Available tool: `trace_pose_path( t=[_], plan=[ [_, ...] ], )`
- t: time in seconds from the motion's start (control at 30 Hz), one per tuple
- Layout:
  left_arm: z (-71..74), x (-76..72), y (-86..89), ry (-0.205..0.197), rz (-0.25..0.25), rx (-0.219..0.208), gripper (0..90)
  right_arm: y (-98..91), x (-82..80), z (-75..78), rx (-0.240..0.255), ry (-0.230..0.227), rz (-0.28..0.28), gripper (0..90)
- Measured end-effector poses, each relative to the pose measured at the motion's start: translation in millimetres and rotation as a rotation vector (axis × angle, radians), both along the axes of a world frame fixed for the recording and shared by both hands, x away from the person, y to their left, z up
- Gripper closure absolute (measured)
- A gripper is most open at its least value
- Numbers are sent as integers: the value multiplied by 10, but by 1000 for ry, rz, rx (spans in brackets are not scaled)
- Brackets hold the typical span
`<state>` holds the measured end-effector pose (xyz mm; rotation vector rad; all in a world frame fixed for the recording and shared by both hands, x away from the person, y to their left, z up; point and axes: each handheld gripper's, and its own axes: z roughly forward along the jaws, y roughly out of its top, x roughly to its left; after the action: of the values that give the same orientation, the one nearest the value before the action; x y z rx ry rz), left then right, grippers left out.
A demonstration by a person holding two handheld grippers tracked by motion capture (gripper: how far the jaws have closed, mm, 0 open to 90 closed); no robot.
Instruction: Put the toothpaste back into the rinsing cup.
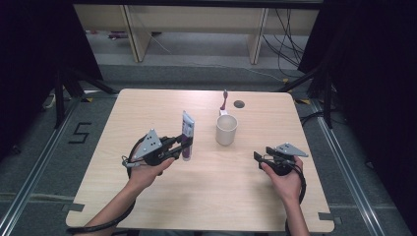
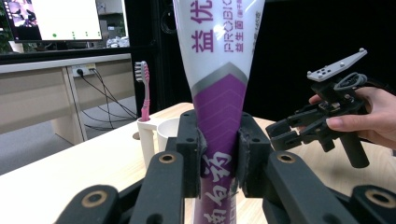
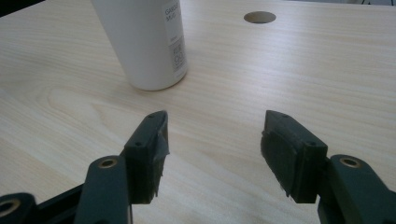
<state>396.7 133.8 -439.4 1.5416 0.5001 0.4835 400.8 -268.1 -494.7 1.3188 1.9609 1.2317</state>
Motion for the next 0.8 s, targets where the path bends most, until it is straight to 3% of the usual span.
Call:
trace_pose_path(
  t=[0.07, 0.13, 0.2, 0.23, 0.27, 0.3, 0.33, 0.4, 0.47, 0.5, 0.53, 0.57, 0.6, 0.67, 0.7, 0.73, 0.8],
  plan=[
    [6, 13, -1, -4, 3, -1, 744, 5, -3, 7, 18, 1, 12, 417],
    [8, 22, -5, -5, 6, -2, 744, -3, 1, 16, 1, -11, 13, 417],
    [7, 28, -14, -9, 7, -1, 745, 16, -19, 29, 32, 6, 1, 417],
    [8, 31, -17, -10, 8, 2, 744, 3, -12, 34, 17, -14, 18, 417],
    [8, 34, -22, -10, 9, 2, 744, 7, -21, 48, 22, -6, 10, 417],
    [7, 34, -30, -11, 9, -1, 744, 36, -41, 60, 51, 0, 1, 417],
    [7, 32, -37, -12, 10, -1, 744, 32, -44, 85, 30, -19, 10, 417],
    [4, 30, -54, -15, 5, 1, 744, 70, -73, 142, 48, -14, 19, 417],
    [-8, 31, -81, -17, 4, -1, 744, 120, -92, 198, 66, -37, 21, 417],
    [-16, 31, -94, -16, 4, 1, 744, 119, -96, 232, 40, -57, 34, 417],
    [-25, 35, -106, -15, 4, 5, 744, 137, -92, 258, 44, -77, 49, 417],
    [-35, 39, -119, -13, 4, 4, 744, 176, -114, 286, 67, -69, 45, 417],
    [-43, 45, -131, -11, 4, 6, 744, 175, -101, 319, 47, -94, 74, 418],
    [-53, 60, -156, -8, 4, 11, 744, 249, -144, 375, 84, -73, 64, 420],
    [-56, 65, -167, -7, 6, 13, 744, 274, -140, 393, 90, -90, 81, 422],
    [-57, 71, -182, -5, 8, 12, 744, 287, -132, 416, 65, -113, 96, 423],
    [-56, 82, -213, -6, 9, 13, 744, 360, -160, 459, 105, -106, 109, 425]
  ],
)
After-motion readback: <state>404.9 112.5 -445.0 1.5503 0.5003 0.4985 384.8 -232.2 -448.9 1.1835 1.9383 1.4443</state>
